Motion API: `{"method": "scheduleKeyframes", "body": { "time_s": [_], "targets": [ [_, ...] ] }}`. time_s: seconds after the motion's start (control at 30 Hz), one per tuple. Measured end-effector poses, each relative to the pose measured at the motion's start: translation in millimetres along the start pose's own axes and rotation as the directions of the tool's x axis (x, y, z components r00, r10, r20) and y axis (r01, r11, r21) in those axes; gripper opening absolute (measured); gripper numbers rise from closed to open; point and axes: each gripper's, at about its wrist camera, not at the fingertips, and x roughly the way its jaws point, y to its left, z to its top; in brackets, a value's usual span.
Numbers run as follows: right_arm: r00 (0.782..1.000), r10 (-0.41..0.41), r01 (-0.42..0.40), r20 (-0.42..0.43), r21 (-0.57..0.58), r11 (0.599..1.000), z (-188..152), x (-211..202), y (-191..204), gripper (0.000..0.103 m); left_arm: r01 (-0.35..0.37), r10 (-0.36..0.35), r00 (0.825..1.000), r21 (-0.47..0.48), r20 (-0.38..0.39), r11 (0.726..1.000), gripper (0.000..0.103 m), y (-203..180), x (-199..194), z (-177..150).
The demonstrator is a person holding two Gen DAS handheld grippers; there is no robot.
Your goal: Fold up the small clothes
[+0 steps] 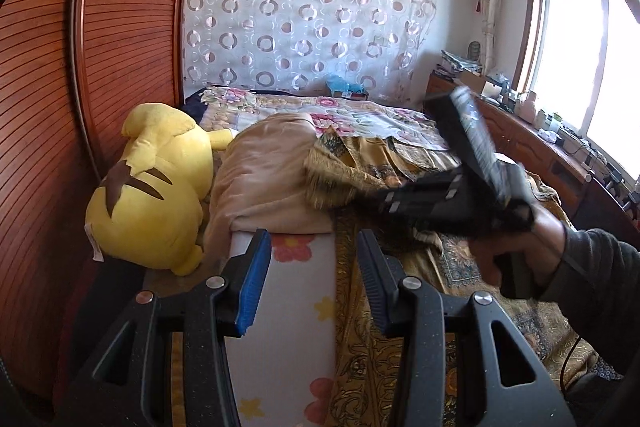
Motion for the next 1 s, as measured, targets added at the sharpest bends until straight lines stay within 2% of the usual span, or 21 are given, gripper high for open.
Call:
{"method": "scheduleKeyframes", "body": {
  "time_s": [0.1, 0.2, 0.27, 0.33, 0.37, 0.47, 0.6, 0.7, 0.87, 1.0],
  "targets": [
    [0.997, -0.028, 0.023, 0.075, 0.066, 0.998, 2, -16, -26, 0.011, 0.010, -0.009, 1.000, 0.018, -0.014, 1.000, 0.045, -9, 8, 0],
    [0.991, -0.092, 0.078, 0.100, 0.131, 0.988, -1, -26, -56, 0.011, 0.021, -0.021, 1.000, 0.032, -0.017, 0.999, 0.045, -18, 16, 2],
    [0.986, -0.138, 0.122, 0.095, 0.156, 0.980, -7, -31, -72, 0.011, 0.031, -0.030, 0.999, 0.041, -0.022, 0.999, 0.045, -25, 23, 5],
    [0.979, -0.184, 0.169, 0.089, 0.160, 0.973, -14, -35, -81, 0.022, 0.037, -0.035, 0.999, 0.051, -0.028, 0.998, 0.045, -31, 31, 8],
    [0.975, -0.206, 0.190, 0.082, 0.167, 0.967, -18, -35, -90, 0.023, 0.042, -0.041, 0.999, 0.058, -0.031, 0.997, 0.045, -35, 36, 11],
    [0.972, -0.224, 0.209, 0.068, 0.180, 0.961, -29, -40, -103, 0.026, 0.050, -0.047, 0.998, 0.076, -0.043, 0.996, 0.046, -45, 52, 21],
    [0.966, -0.256, 0.247, 0.036, 0.167, 0.955, -39, -33, -116, 0.037, 0.063, -0.056, 0.996, 0.100, -0.072, 0.993, 0.046, -54, 76, 37],
    [0.963, -0.271, 0.268, -0.002, 0.153, 0.951, -51, -36, -120, 0.038, 0.059, -0.048, 0.994, 0.110, -0.103, 0.992, 0.045, -58, 98, 50],
    [0.953, -0.300, 0.304, -0.047, 0.158, 0.939, -71, -47, -159, 0.038, 0.071, -0.050, 0.987, 0.137, -0.154, 0.988, 0.046, -69, 134, 63],
    [0.951, -0.305, 0.310, -0.055, 0.190, 0.931, -81, -61, -172, 0.038, 0.075, -0.044, 0.974, 0.136, -0.222, 0.988, 0.045, -75, 172, 71]
  ]
}}
